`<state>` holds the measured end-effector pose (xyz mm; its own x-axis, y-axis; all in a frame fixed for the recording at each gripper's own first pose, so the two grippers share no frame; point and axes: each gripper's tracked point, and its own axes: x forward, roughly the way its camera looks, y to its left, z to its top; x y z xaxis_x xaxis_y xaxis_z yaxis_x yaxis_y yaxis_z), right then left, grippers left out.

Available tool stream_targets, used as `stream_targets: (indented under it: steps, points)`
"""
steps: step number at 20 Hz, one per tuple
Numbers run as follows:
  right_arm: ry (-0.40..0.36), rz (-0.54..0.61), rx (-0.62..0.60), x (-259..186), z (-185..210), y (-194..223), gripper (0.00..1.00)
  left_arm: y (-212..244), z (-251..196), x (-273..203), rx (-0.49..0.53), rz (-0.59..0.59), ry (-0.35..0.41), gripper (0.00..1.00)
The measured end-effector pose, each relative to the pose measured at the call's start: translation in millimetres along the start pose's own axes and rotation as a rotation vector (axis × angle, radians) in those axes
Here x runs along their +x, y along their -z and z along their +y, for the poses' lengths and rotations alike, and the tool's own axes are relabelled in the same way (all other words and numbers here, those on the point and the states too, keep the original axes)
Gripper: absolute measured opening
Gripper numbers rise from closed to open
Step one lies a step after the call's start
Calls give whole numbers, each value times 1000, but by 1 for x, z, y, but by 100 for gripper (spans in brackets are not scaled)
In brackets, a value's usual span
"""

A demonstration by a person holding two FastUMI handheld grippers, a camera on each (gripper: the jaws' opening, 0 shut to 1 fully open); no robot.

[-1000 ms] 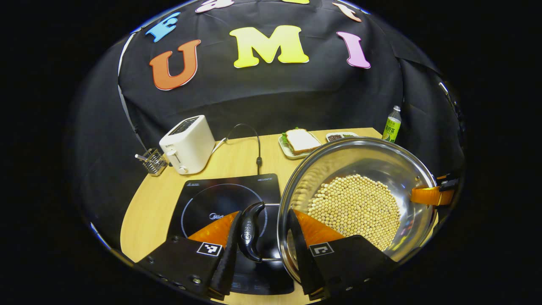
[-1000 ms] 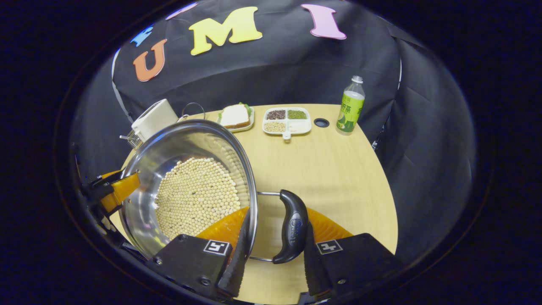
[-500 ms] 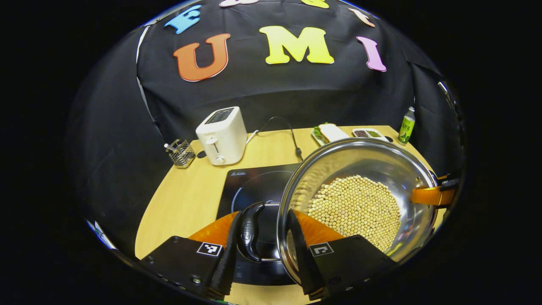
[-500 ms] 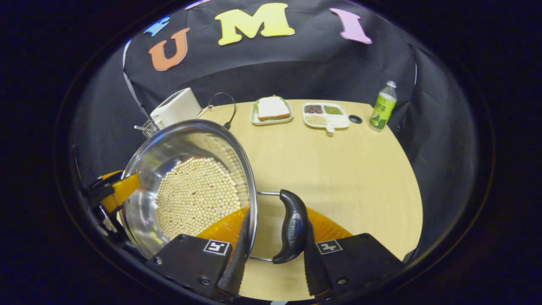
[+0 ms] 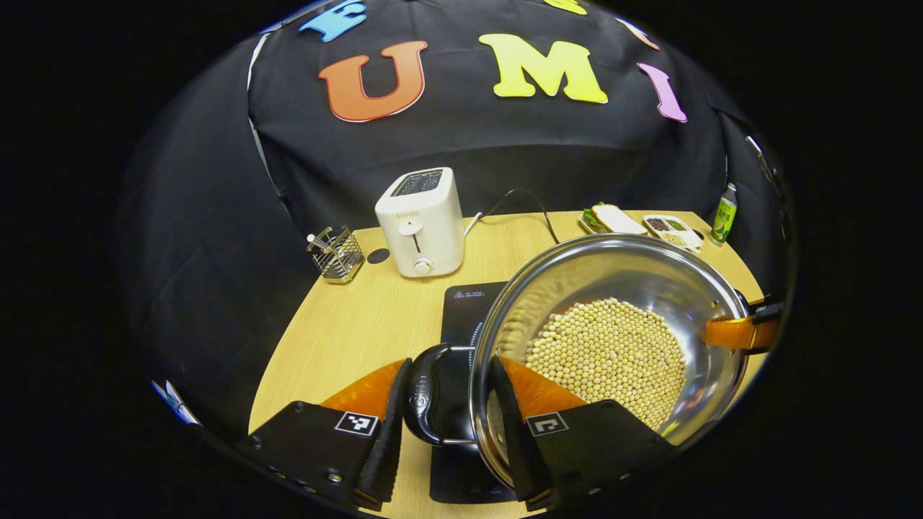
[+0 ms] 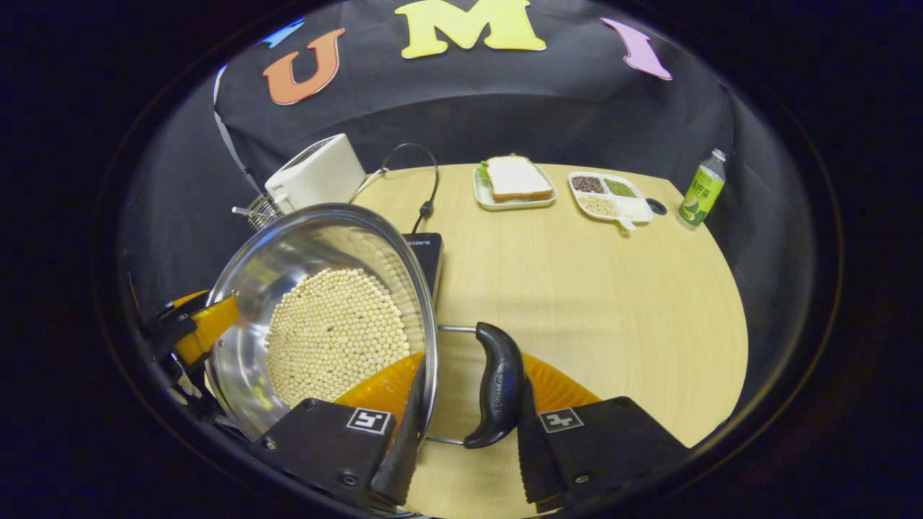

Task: First push the handle of the pot to place it horizontally, then grasp the pot with both hands and set it on the induction cooktop.

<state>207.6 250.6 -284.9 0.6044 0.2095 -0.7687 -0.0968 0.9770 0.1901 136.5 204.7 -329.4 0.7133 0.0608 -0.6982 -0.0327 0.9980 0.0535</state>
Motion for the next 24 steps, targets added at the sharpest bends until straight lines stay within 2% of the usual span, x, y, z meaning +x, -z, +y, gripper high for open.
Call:
stream_targets:
  steps: [11, 24]
  points:
    - [12, 21, 17, 40, 16, -17, 58, -7, 17, 41, 20, 11, -8, 60]
    - [-3, 16, 15, 51, 24, -20, 59, 1, 23, 51, 34, -11, -22, 60]
